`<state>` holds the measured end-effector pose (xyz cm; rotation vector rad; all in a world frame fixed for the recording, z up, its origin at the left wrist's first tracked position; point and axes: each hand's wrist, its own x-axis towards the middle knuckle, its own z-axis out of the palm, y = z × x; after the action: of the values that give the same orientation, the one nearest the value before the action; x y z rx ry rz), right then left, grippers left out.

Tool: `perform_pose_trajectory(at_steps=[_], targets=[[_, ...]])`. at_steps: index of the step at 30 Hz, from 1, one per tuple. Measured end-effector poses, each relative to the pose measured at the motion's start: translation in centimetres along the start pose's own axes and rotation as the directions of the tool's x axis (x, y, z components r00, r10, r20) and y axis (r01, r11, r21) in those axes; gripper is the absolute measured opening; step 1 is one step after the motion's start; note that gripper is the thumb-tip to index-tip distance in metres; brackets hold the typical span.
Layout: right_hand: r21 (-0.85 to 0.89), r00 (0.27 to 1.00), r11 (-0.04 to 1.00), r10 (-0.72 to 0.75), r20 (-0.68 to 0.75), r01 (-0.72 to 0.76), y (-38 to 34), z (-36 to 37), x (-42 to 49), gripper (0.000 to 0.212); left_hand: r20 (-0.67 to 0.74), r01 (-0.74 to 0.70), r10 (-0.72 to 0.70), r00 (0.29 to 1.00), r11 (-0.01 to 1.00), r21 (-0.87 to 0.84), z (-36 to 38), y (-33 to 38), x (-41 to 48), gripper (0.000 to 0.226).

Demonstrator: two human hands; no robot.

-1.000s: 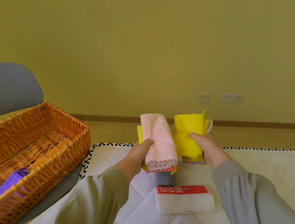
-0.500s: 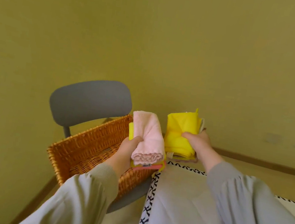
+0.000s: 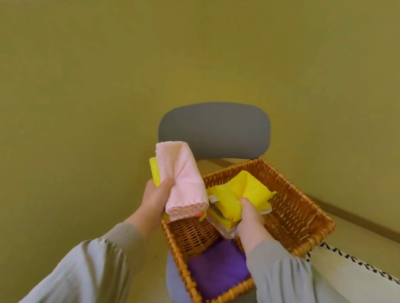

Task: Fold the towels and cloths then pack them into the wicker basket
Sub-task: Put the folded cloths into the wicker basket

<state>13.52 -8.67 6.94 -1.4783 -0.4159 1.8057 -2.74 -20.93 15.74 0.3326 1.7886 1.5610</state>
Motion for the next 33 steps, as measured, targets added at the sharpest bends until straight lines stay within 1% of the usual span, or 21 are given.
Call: perform_pose_trajectory(at_steps=[2,3,4,5,7,8,10,12,15,18,21,22,25,26,27,28,29,30,31,32,33], targets=[[0.111,0.993,0.987,0.118,0.023,-0.119,6.4,0.8,8.5,0.089,-0.022,0.006,-0.007,1.000,0.999,-0.042,-1.3,-0.7,1.1,0.021],[0.161,0.986,0.973,0.162,0.048,-0.168,8.7,1.2,10.5,0.092,-0.027,0.002,-0.003,1.000,0.999,-0.049,-1.9,-1.1,1.6,0.020],[0.172,0.981,0.967,0.177,0.075,-0.187,10.3,1.7,10.5,0.088,-0.022,-0.009,0.008,1.000,0.999,-0.046,-2.4,-1.3,2.1,0.019],[0.187,0.981,0.964,0.174,0.090,-0.188,10.9,2.6,8.9,0.078,-0.016,-0.017,0.016,1.000,0.999,-0.042,-2.9,-1.4,2.7,0.018],[0.186,0.986,0.969,0.155,0.063,-0.164,11.2,3.8,5.4,0.053,-0.001,-0.011,0.011,1.000,0.999,-0.043,-3.7,-1.5,3.6,0.015],[0.172,0.987,0.973,0.151,0.049,-0.157,11.6,4.1,5.1,0.047,0.007,-0.010,0.010,1.000,0.999,-0.052,-4.0,-1.5,4.0,0.014],[0.143,0.989,0.979,0.137,0.051,-0.143,11.8,4.8,4.6,0.047,0.012,-0.009,0.010,1.000,0.998,-0.069,-4.4,-1.4,4.6,0.016],[0.110,0.991,0.985,0.125,0.049,-0.130,12.8,5.1,5.7,0.047,-0.008,0.004,-0.004,1.000,0.996,-0.088,-5.0,-1.6,5.1,0.024],[0.013,0.991,0.992,0.121,0.050,-0.122,13.8,4.8,6.8,0.057,-0.027,0.025,-0.028,0.999,0.993,-0.111,-5.6,-2.0,5.5,0.026],[-0.063,0.991,0.989,0.137,0.008,-0.136,14.4,4.3,8.1,0.051,-0.023,0.039,-0.042,0.999,0.991,-0.124,-5.5,-2.3,5.2,0.026],[-0.156,0.990,0.978,0.143,0.015,-0.139,14.7,4.7,7.5,0.066,0.003,0.046,-0.046,0.999,0.991,-0.124,-5.1,-2.5,4.9,0.031],[-0.201,0.990,0.971,0.141,0.022,-0.134,14.7,5.0,6.6,0.066,0.006,0.049,-0.049,0.999,0.992,-0.118,-4.9,-2.6,4.9,0.032],[-0.414,0.986,0.903,0.154,0.061,-0.115,13.5,5.6,3.6,0.055,0.021,0.043,-0.042,0.999,0.996,-0.084,-4.6,-2.6,4.7,0.034],[-0.462,0.982,0.878,0.177,0.068,-0.126,12.7,5.7,2.7,0.056,0.027,0.035,-0.033,0.999,0.997,-0.072,-4.5,-2.5,4.6,0.033],[-0.496,0.983,0.861,0.170,0.072,-0.112,11.8,5.8,1.9,0.060,0.031,0.024,-0.022,0.999,0.997,-0.068,-4.5,-2.3,4.6,0.033],[-0.545,0.993,0.836,0.111,0.048,-0.067,10.6,5.8,1.0,0.064,0.031,0.021,-0.019,0.999,0.997,-0.070,-4.5,-2.2,4.7,0.033],[-0.619,1.000,0.785,-0.011,-0.015,-0.001,9.6,5.7,0.2,0.070,0.030,0.021,-0.019,0.999,0.997,-0.076,-4.6,-2.0,4.7,0.032],[-0.726,0.977,0.681,-0.202,-0.066,0.092,8.6,5.5,-0.6,0.075,0.027,0.023,-0.021,0.999,0.996,-0.084,-4.6,-1.9,4.7,0.030],[-0.824,0.912,0.524,-0.409,-0.021,0.216,7.7,5.1,-1.4,0.076,0.022,0.025,-0.023,1.000,0.996,-0.091,-4.6,-1.8,4.7,0.028],[-0.883,0.804,0.311,-0.583,0.115,0.352,7.0,4.8,-2.1,0.072,0.018,0.028,-0.026,0.999,0.995,-0.096,-4.6,-1.8,4.8,0.027],[-0.889,0.686,0.062,-0.661,0.305,0.454,6.6,4.5,-2.5,0.066,0.021,0.032,-0.030,0.999,0.994,-0.104,-4.5,-1.9,4.7,0.028]])
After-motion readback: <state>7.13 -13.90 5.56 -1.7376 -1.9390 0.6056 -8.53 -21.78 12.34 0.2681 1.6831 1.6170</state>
